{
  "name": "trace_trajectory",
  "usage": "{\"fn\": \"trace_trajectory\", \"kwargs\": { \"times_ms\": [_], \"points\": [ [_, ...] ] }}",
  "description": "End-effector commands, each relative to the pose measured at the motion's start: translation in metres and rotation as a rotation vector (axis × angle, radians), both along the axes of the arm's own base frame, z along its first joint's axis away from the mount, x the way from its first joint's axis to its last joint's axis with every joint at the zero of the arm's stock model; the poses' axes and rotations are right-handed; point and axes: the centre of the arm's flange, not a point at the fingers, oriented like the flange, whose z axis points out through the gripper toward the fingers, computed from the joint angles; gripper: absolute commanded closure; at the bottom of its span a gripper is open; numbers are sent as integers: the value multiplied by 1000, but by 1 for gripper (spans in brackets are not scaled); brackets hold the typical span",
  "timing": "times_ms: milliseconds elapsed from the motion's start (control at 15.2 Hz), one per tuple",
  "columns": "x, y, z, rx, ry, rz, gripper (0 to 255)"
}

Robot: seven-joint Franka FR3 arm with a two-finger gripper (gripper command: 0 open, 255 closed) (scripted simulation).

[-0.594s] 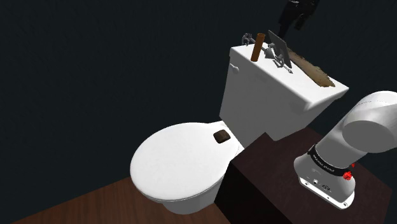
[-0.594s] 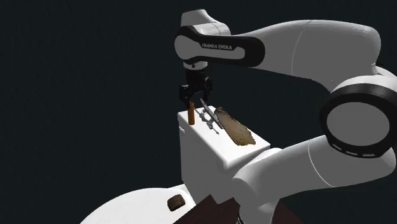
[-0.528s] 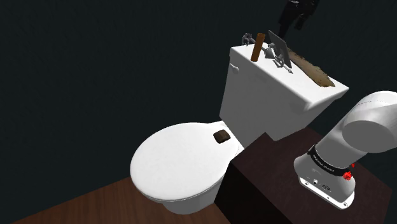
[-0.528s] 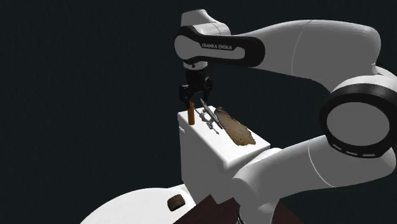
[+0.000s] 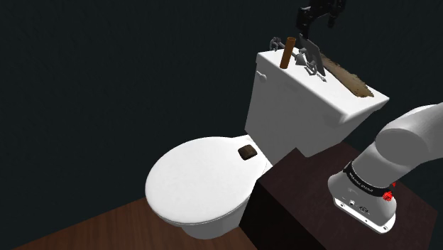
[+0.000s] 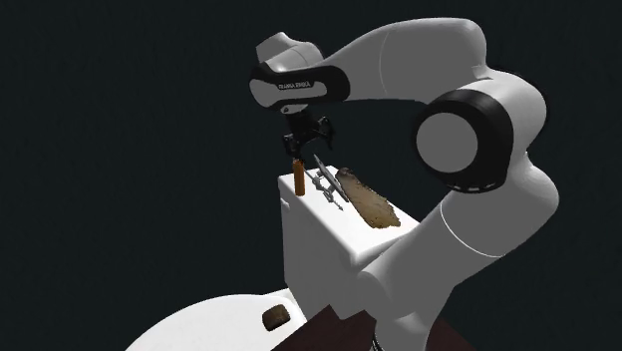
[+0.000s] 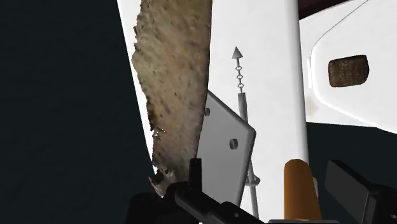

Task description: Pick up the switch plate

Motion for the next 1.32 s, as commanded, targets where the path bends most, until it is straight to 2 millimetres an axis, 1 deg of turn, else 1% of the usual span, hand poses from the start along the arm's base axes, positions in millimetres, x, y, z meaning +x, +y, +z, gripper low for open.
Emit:
{"fn": "trace_trajectory", "kwargs": {
  "times_ms": [0,462,594,660,1254],
  "points": [
    [19,-14,-6,-69,28,-104,0],
    [19,-14,-43,-69,28,-104,0],
    [19,-14,-46,-69,28,-104,0],
    [19,-14,-47,-69,28,-104,255],
    [19,-14,-46,-69,28,-104,255]
  ]
}}
